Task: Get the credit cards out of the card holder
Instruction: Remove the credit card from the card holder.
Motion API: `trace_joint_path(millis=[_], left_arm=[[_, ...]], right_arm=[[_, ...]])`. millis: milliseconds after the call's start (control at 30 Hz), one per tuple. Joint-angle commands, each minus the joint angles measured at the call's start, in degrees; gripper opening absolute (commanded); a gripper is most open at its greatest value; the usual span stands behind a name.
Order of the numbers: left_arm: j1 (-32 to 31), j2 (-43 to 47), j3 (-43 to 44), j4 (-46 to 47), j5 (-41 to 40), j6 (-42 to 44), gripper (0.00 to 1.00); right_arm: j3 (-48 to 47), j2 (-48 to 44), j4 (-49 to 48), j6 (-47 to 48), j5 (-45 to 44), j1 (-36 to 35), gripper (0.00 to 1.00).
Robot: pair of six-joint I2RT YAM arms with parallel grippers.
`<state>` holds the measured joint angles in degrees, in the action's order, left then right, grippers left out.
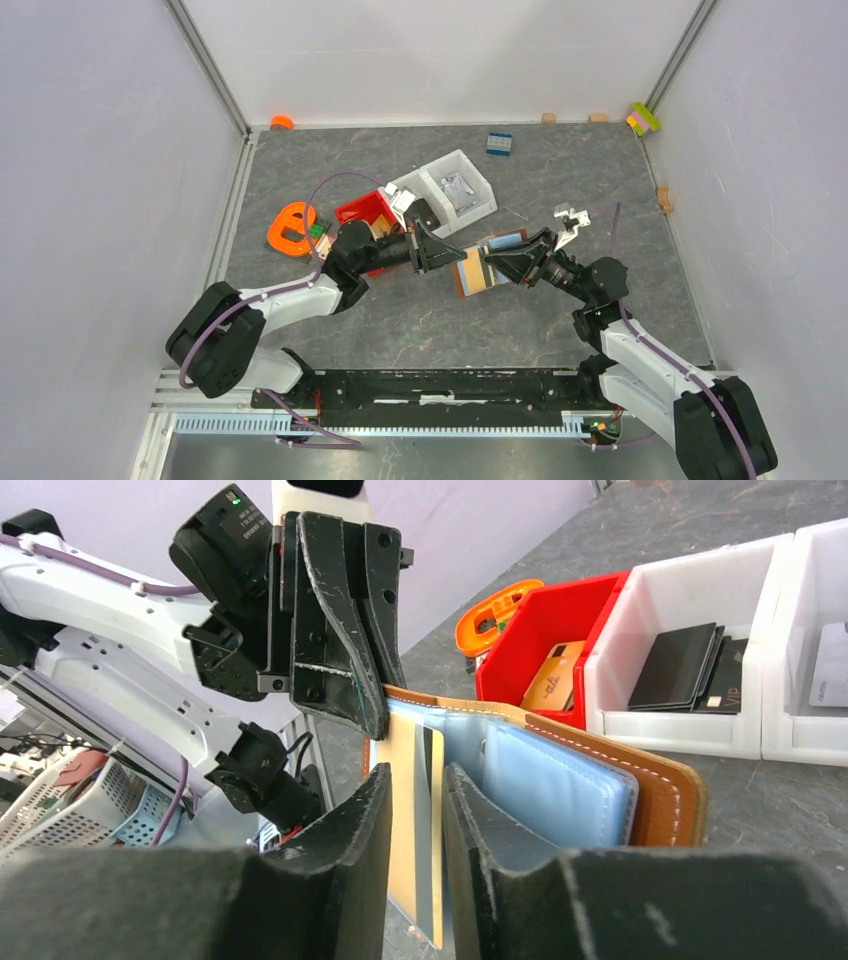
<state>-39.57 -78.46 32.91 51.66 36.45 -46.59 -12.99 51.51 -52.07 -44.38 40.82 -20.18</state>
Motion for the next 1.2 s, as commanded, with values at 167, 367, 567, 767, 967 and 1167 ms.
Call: trace_joint_path(millis=[167,367,567,767,967,1167], left_arm=[[0.11,-1.58,0.48,6.52,3.02,-3.42,0.02],[0.10,-1.37,0.35,6.09,2.63,-3.19,0.17],[0.08,-0.60,0.35,4.26,1.79,-2.10,0.19],[0.20,-0.57,0.37,4.06,1.62,-2.02,0.02],[0.28,-0.16,0.16,3.55,1.09,-1.73,0.02],[0.28,0.10,0.05,3.62,0.99,-1.66,0.02]], right_arm=[[1.91,0.52,-12.19,-5.42,3.39,0.15,0.14],[2.11,-0.16,-10.23,-4.15,1.86,0.28,0.00],[2.14,-1.26,-4.23,-1.83,-1.26,1.35,0.00],[2.86,-1.69,-4.09,-2.85,-1.50,3.26,0.00],[3.75,-2.68,-4.18,-3.73,-2.13,4.84,0.00],[3.81,-2.14,-5.23,-4.26,-1.42,5.16,0.00]])
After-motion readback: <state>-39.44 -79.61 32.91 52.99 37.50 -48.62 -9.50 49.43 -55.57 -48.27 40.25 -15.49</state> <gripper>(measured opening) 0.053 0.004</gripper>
